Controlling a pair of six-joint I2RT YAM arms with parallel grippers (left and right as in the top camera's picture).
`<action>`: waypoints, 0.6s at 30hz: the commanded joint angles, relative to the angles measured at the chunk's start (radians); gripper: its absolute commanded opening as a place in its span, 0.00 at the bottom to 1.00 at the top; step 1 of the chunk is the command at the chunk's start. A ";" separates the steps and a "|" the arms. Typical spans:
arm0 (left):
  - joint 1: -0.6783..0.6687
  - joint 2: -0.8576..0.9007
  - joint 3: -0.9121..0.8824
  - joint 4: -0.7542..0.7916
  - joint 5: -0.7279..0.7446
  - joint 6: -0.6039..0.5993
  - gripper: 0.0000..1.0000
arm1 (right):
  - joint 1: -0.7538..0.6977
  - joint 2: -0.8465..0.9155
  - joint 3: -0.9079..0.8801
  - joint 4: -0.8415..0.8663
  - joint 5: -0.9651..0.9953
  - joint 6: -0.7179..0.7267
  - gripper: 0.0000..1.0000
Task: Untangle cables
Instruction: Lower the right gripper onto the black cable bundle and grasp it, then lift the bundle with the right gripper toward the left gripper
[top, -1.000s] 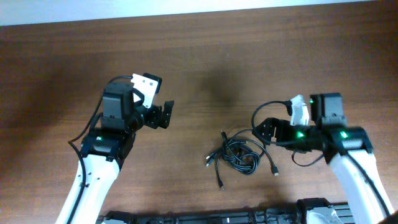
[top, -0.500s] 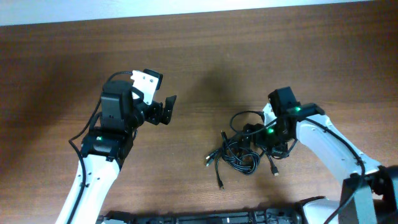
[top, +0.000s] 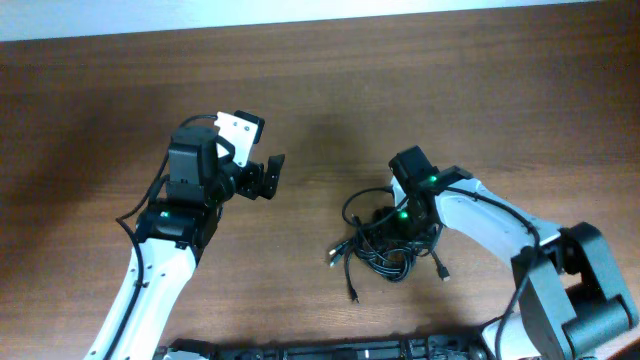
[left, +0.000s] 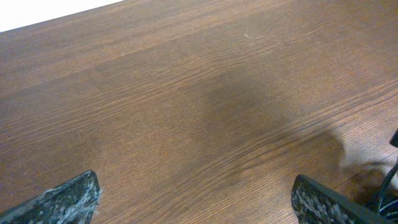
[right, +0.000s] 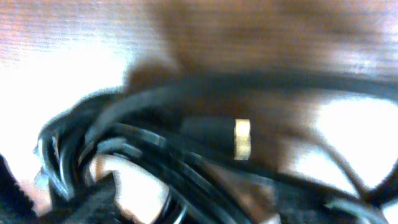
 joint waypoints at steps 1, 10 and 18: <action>-0.005 0.006 0.019 0.001 0.018 0.013 0.99 | 0.012 0.102 -0.027 0.042 -0.001 0.009 0.27; -0.005 0.006 0.019 0.003 0.174 0.012 0.99 | 0.009 0.094 0.114 0.014 0.000 0.005 0.04; -0.005 0.006 0.019 0.024 0.306 -0.173 0.99 | 0.008 0.042 0.448 0.011 -0.001 0.006 0.04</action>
